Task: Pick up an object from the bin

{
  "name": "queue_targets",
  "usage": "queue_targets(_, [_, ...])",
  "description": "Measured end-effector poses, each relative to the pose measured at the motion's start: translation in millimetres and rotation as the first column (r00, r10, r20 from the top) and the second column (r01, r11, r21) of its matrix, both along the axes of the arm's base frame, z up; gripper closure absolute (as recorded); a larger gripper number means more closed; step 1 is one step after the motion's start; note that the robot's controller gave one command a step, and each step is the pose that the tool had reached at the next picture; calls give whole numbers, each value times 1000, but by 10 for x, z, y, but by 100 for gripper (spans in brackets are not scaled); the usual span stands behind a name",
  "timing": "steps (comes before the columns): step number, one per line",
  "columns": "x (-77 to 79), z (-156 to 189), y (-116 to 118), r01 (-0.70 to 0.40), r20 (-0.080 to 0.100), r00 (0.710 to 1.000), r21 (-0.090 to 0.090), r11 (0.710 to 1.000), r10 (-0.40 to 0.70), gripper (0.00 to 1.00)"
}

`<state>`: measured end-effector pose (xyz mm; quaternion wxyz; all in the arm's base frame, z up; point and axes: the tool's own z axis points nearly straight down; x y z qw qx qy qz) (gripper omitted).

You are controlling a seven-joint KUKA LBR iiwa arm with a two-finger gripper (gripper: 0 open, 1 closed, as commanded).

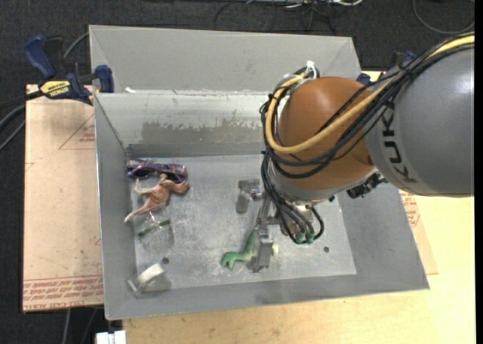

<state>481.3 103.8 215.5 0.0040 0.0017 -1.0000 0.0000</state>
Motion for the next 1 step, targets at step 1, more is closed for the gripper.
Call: queue_targets(1, [18, 38, -8, 4, 8, 1000, 1, 1000, -4, 0])
